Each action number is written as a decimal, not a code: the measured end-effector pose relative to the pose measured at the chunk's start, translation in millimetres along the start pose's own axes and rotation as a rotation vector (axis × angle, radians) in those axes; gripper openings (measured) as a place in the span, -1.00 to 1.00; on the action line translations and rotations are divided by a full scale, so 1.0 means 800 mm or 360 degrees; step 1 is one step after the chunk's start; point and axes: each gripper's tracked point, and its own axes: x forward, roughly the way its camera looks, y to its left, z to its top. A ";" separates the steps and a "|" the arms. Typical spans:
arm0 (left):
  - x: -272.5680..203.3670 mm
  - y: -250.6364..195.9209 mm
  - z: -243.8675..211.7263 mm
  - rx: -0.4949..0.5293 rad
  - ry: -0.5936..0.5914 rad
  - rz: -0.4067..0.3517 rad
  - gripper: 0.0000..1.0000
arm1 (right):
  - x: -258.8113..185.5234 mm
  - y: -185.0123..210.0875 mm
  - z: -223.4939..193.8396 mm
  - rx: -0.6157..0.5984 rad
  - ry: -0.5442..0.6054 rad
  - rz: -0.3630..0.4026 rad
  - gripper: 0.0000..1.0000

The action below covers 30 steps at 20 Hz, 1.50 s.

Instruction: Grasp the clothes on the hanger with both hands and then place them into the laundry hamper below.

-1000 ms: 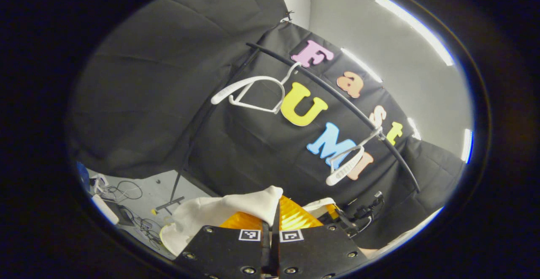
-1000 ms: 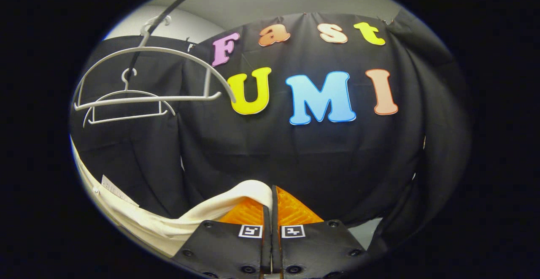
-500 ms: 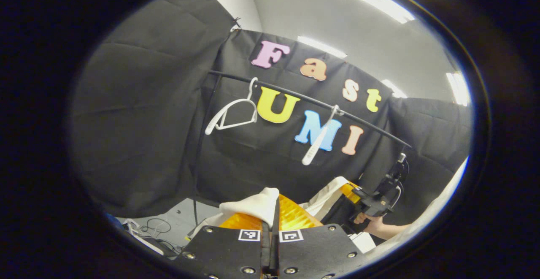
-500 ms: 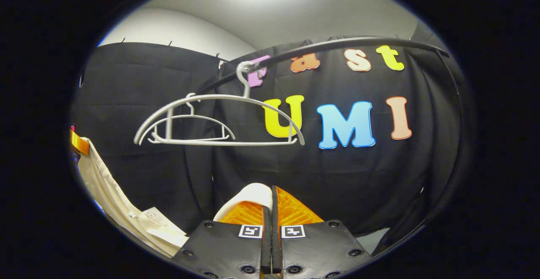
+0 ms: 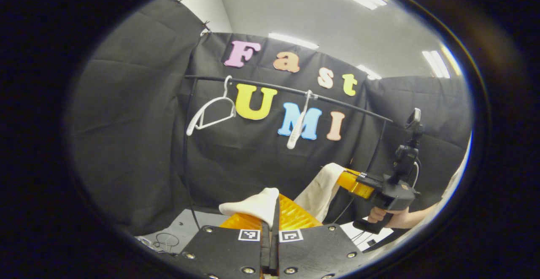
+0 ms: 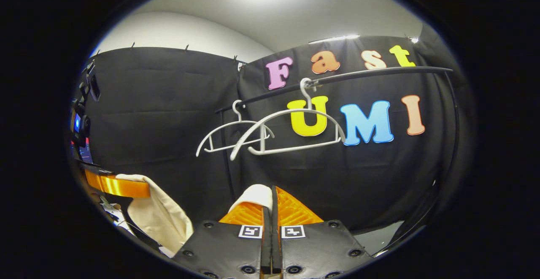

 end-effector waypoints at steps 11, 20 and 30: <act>0.102 0.056 -0.121 -0.0100 0.0153 0.0124 -0.97 | 0.012 0.050 -0.136 0.0168 0.0345 0.0102 -0.95; 0.182 0.084 -0.295 -0.0221 0.0306 0.0096 -0.99 | 0.024 0.026 -0.339 0.0206 0.0763 0.0055 -0.95; 0.234 0.111 -0.505 -0.0375 0.0575 0.0204 -0.96 | 0.018 -0.004 -0.559 0.0169 0.1160 -0.0079 -0.95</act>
